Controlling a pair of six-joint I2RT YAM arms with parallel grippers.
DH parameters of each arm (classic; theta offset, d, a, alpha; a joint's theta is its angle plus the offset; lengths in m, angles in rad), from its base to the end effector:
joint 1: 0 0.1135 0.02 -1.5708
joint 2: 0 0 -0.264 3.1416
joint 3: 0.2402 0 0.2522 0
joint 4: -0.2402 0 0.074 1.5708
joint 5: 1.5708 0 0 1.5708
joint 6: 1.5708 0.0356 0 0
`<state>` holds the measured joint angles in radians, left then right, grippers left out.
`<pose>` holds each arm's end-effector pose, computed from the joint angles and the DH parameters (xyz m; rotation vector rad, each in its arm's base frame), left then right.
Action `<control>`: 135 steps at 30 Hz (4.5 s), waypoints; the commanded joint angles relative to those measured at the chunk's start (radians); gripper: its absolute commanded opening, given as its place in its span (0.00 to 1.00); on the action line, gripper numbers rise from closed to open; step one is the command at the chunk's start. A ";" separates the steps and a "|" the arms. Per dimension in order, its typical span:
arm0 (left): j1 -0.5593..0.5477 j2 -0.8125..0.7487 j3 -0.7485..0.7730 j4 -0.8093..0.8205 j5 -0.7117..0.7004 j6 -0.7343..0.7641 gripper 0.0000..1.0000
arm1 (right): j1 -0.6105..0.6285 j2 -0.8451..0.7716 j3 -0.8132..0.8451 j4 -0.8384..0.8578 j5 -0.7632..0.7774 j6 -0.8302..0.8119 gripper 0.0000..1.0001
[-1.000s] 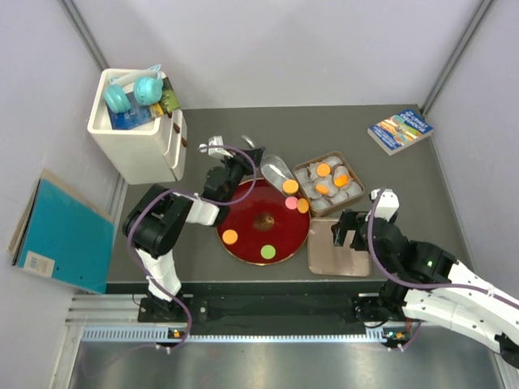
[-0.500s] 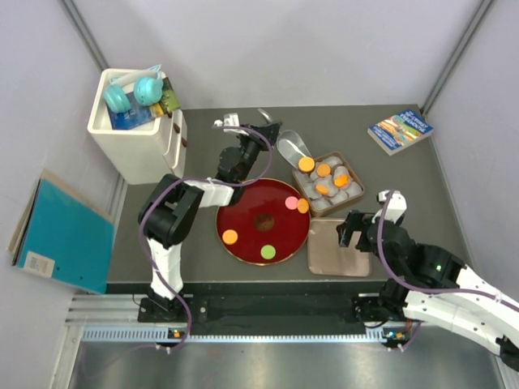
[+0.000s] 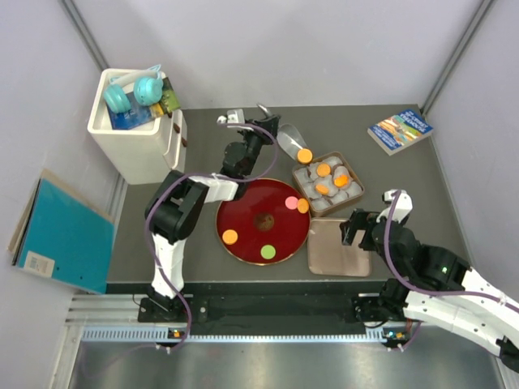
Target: Pack the cookies
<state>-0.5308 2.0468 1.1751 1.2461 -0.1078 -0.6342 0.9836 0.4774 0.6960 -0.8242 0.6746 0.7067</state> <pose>0.3869 -0.2227 0.2393 -0.1634 1.2431 -0.9526 0.0713 0.0670 0.2885 0.0885 2.0446 0.3204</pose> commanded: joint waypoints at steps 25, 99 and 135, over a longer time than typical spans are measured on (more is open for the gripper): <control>-0.006 0.046 0.093 -0.169 -0.084 0.249 0.00 | 0.000 0.001 0.027 0.010 0.025 -0.013 0.99; -0.100 -0.909 -0.589 -1.087 -0.325 0.013 0.23 | 0.000 0.030 -0.004 0.039 -0.053 0.034 0.98; -0.069 -0.603 -0.129 -1.183 -0.424 0.039 0.99 | -0.005 0.142 0.186 -0.015 0.091 -0.038 0.99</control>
<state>-0.6155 1.4307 0.9905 0.0963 -0.4629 -0.5323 0.9836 0.5369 0.7326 -0.8368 0.6605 0.7261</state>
